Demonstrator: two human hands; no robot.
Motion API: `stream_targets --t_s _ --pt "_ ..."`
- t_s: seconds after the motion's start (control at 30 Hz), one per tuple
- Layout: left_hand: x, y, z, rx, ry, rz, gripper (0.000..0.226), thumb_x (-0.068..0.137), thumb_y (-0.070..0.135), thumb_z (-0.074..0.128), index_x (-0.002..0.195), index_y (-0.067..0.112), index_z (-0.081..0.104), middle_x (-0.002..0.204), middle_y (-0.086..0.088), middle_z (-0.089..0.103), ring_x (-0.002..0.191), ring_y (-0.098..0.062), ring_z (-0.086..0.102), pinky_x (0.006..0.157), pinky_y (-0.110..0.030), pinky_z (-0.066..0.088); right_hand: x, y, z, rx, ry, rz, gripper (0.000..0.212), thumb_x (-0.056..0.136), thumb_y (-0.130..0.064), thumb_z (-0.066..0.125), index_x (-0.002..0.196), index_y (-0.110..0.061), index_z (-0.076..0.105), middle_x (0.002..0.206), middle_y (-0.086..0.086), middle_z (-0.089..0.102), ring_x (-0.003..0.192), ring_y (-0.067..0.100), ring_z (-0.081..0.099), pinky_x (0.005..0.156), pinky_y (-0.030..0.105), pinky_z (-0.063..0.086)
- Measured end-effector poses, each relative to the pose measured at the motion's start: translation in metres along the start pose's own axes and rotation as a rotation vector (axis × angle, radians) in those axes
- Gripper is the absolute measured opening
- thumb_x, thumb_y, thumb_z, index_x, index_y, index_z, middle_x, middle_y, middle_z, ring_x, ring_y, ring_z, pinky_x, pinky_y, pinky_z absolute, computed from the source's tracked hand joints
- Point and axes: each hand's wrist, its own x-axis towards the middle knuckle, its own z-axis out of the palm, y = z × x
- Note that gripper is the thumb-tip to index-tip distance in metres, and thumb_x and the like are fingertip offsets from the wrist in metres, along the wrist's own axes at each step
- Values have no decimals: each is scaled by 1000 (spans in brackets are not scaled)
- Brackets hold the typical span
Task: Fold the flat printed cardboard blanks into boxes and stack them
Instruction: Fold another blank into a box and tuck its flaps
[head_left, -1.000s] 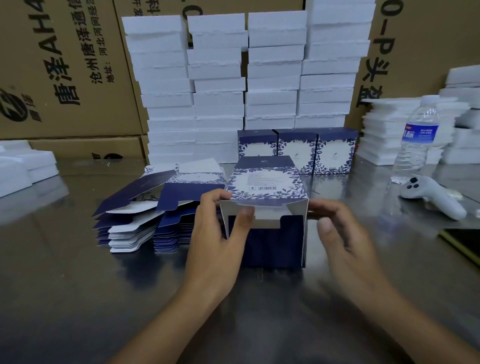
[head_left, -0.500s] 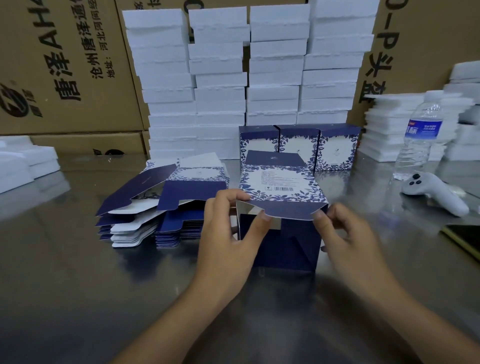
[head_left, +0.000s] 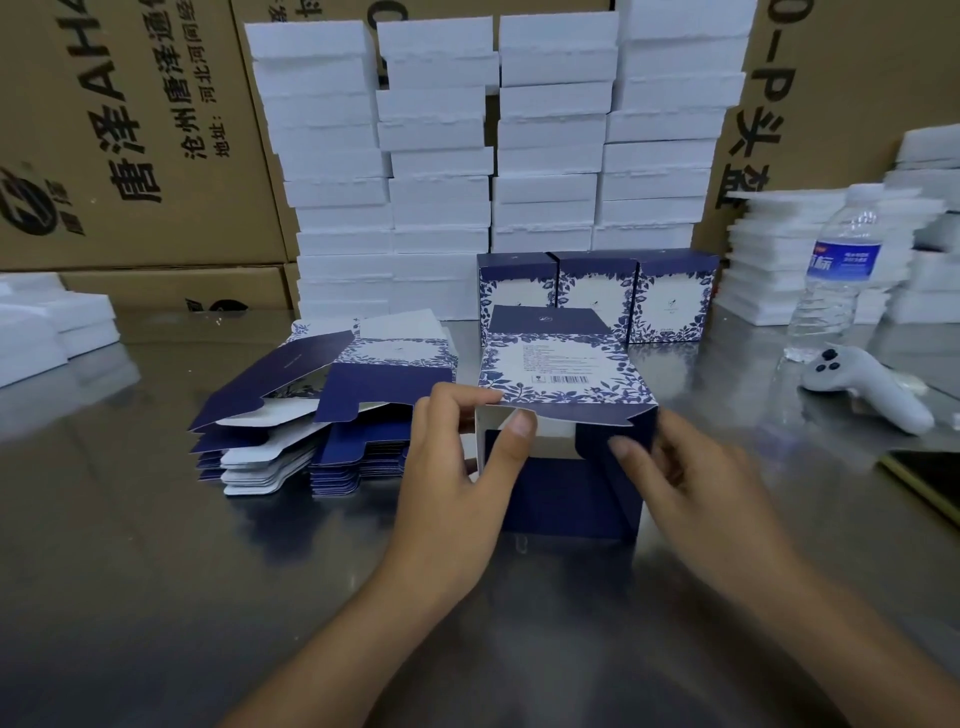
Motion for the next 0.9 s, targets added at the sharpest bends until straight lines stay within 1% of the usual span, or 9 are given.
stream_targets --t_s 0.07,0.2,0.3,0.47,0.57,0.67,0.73,0.8,0.9 --pt "1 0 0 -11 1 -16 45 65 71 43 96 39 48 108 8 52 97 -4 52 71 -20 40 -1 1 1 -88 -55 9 45 88 -50 43 59 -16 37 45 -3 34 44 12 35 46 30 24" --pt "1 0 0 -2 3 -7 44 66 69 42 96 38 49 109 6 52 99 4 49 74 -5 37 -1 1 1 -152 -37 -2 49 90 -44 47 51 -23 25 40 -4 27 41 11 29 43 31 21" --pt "1 -1 0 11 9 -9 46 65 71 41 96 38 49 108 8 51 98 8 48 70 -2 35 0 2 0 -114 -41 -6 51 88 -45 49 50 -22 26 39 -3 26 41 12 29 43 32 22" --pt "5 -2 -3 -1 10 -24 43 67 69 42 97 39 49 109 10 52 96 9 49 71 -1 35 -1 10 4 -194 -257 69 47 91 -51 45 57 -19 38 55 -5 44 58 21 48 56 37 38" --pt "6 -3 -4 -2 14 -33 43 67 70 42 98 40 50 110 11 52 96 7 50 71 -5 37 -1 10 8 -186 -269 66 46 92 -49 43 54 -24 35 65 4 45 75 27 52 68 40 44" --pt "6 -3 -4 5 17 -33 47 66 71 42 99 39 50 109 10 52 95 6 50 70 -6 37 0 10 9 -193 -248 41 48 93 -47 44 52 -25 32 65 6 45 77 28 52 68 40 43" --pt "6 -3 -4 1 22 -29 46 67 71 43 99 38 50 109 9 53 95 8 50 71 -4 37 0 9 9 -208 -262 43 48 93 -48 43 53 -24 33 63 6 45 77 27 51 68 40 43" --pt "6 -4 -4 0 29 -37 45 67 71 43 98 40 50 109 11 53 95 5 51 71 -13 40 -1 8 7 -202 -276 39 47 93 -48 43 55 -22 37 64 4 47 77 24 50 69 40 44" --pt "8 -3 -7 -12 66 -49 43 66 73 42 93 41 50 104 13 55 89 6 52 68 -17 39 -4 6 6 -254 -364 -3 39 94 -48 41 68 -20 48 76 -5 52 86 17 49 74 36 44"
